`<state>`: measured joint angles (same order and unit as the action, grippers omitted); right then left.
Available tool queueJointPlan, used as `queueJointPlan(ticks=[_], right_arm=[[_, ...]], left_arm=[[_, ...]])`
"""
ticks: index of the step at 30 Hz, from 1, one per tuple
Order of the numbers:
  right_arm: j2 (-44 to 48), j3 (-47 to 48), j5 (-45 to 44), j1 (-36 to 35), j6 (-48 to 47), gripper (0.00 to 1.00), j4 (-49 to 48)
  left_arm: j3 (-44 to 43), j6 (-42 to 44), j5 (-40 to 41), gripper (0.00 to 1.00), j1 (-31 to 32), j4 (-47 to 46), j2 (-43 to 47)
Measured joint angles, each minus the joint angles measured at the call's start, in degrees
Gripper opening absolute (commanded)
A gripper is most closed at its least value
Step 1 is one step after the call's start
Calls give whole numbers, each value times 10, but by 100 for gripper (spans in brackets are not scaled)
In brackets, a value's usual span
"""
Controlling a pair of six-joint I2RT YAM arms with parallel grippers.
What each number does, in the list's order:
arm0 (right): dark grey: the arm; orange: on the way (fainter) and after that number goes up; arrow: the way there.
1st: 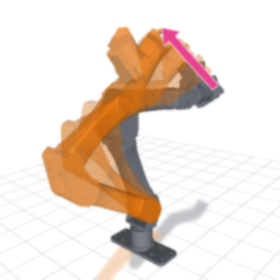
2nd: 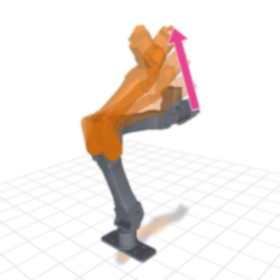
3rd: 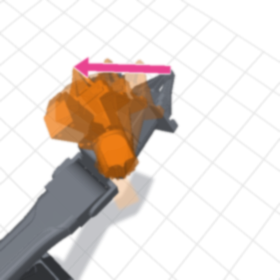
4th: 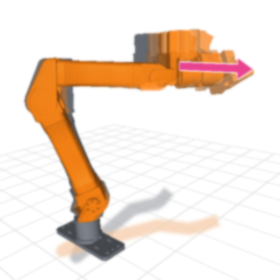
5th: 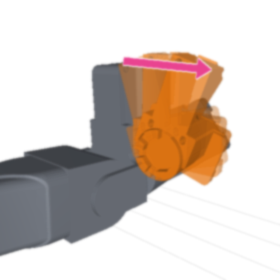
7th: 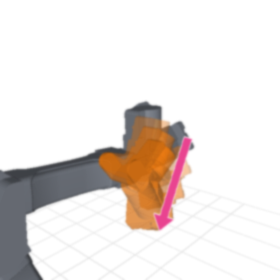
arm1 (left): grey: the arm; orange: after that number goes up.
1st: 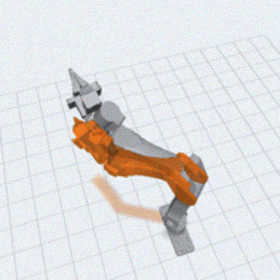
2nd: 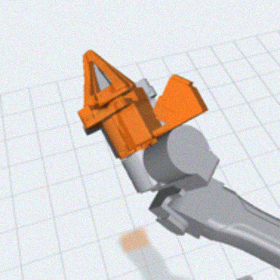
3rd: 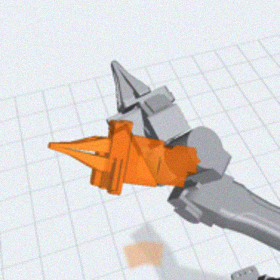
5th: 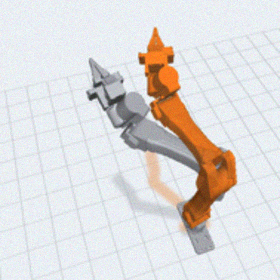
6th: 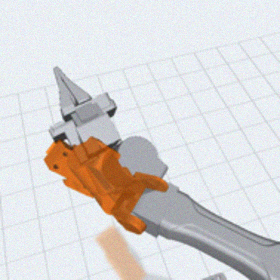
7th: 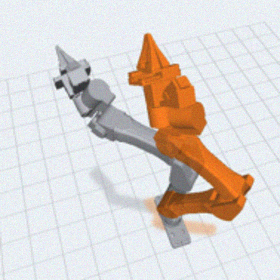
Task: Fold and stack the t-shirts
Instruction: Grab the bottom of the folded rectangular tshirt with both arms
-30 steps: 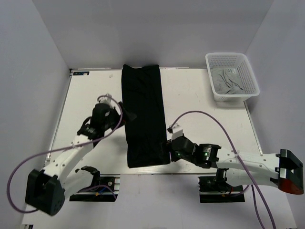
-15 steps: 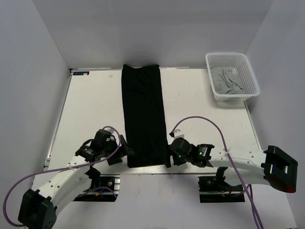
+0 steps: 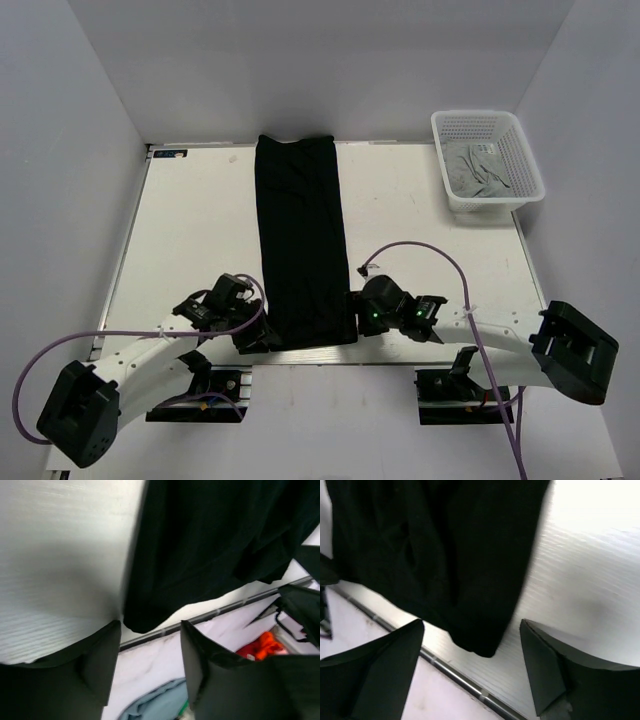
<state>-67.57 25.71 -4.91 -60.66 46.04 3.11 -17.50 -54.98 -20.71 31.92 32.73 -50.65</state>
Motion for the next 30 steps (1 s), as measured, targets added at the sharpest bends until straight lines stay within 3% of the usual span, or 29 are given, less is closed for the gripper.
queueJointPlan(ticks=[3,8,12,13,14,16,17,19,25,30], right_arm=[[-16,-6,39,11,2,72,-36],[-38,-22,87,26,10,50,-87],[-44,-26,101,33,15,39,-88],[-44,-27,103,33,15,36,-87],[-44,-28,105,35,15,30,-85],[-44,-30,108,36,14,22,-79],[-44,-31,110,37,15,10,-76],[-44,-31,112,37,11,1,-71],[-44,-16,114,41,-12,0,-46],[-60,79,90,60,-48,0,19]], left_arm=[[2,0,3,45,9,-3,-16],[8,-3,5,26,13,-14,-28],[8,-6,5,19,13,-25,-43],[7,-7,5,14,14,-27,-47],[5,-7,6,0,14,-28,-51],[0,-8,8,0,15,-32,-59],[-2,-7,9,0,16,-34,-62],[-2,-4,11,0,16,-44,-65],[-16,10,59,0,16,-52,-50],[-83,19,126,0,16,-56,-40]])
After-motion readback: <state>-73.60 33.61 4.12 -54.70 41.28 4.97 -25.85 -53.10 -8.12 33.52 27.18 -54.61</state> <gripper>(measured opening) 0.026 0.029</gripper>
